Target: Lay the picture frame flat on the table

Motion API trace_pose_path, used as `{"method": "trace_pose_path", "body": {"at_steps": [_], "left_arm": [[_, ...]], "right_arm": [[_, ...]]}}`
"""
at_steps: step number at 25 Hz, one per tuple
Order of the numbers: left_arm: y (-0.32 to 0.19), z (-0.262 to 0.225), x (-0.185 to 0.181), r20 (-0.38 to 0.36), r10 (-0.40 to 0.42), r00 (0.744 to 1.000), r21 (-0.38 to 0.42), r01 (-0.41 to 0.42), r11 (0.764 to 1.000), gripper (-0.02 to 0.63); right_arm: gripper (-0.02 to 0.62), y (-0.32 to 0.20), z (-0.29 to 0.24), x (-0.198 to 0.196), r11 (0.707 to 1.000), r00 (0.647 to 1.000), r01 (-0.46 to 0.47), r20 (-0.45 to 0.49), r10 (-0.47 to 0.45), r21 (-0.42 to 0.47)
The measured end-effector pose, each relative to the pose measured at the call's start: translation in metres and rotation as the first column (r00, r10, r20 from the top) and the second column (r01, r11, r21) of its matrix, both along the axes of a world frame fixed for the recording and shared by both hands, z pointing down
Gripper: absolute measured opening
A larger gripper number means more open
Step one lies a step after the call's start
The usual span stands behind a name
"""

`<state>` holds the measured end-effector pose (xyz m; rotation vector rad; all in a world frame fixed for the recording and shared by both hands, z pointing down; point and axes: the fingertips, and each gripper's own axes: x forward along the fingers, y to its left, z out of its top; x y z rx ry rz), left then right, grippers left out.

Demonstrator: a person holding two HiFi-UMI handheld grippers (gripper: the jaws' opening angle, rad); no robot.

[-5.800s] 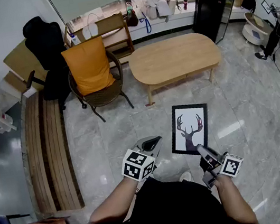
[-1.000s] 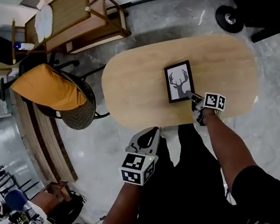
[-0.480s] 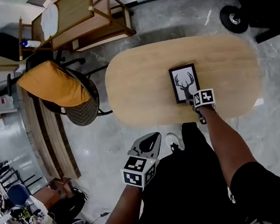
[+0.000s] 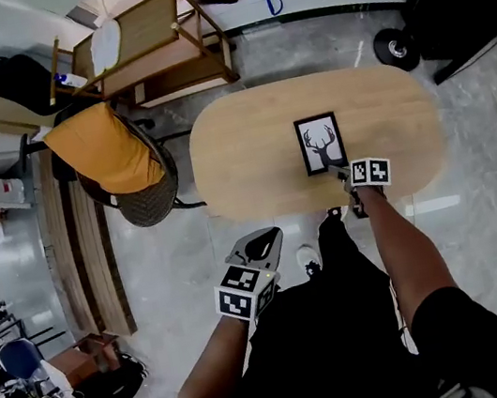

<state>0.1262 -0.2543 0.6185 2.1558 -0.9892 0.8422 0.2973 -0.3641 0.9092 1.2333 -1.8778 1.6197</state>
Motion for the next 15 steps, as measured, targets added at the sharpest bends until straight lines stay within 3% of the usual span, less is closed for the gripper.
{"method": "trace_pose_path", "body": {"at_steps": [3,6,7,8,10,15], "left_arm": [[0.022,-0.018,0.000,-0.027,0.017,0.999,0.044,-0.016,0.999,0.000],[0.052,-0.038,-0.008,-0.048,0.043,0.998,0.075,-0.039,0.996,0.000],[0.062,-0.044,-0.011,-0.059,0.048,0.997,0.084,-0.042,0.996,0.000],[0.070,-0.049,-0.014,-0.073,0.050,0.996,0.095,-0.043,0.995,0.000],[0.084,-0.058,-0.015,-0.116,0.059,0.992,0.116,-0.045,0.992,0.000],[0.110,-0.065,-0.004,-0.182,0.118,0.976,0.143,-0.093,0.985,0.000]], "right_arm": [[0.353,0.024,-0.056,0.000,0.990,0.981,-0.119,0.163,0.105,0.075],[0.349,0.067,-0.123,-0.006,0.971,0.948,-0.185,0.288,0.135,0.151],[0.305,0.082,-0.148,-0.009,0.963,0.946,-0.191,0.297,0.129,0.190],[0.114,0.096,-0.173,-0.012,0.954,0.949,-0.189,0.294,0.116,0.233],[0.009,0.122,-0.224,-0.019,0.934,0.956,-0.165,0.285,0.073,0.316],[0.002,0.189,-0.325,-0.052,0.878,0.963,-0.060,0.257,-0.074,0.476]]}}
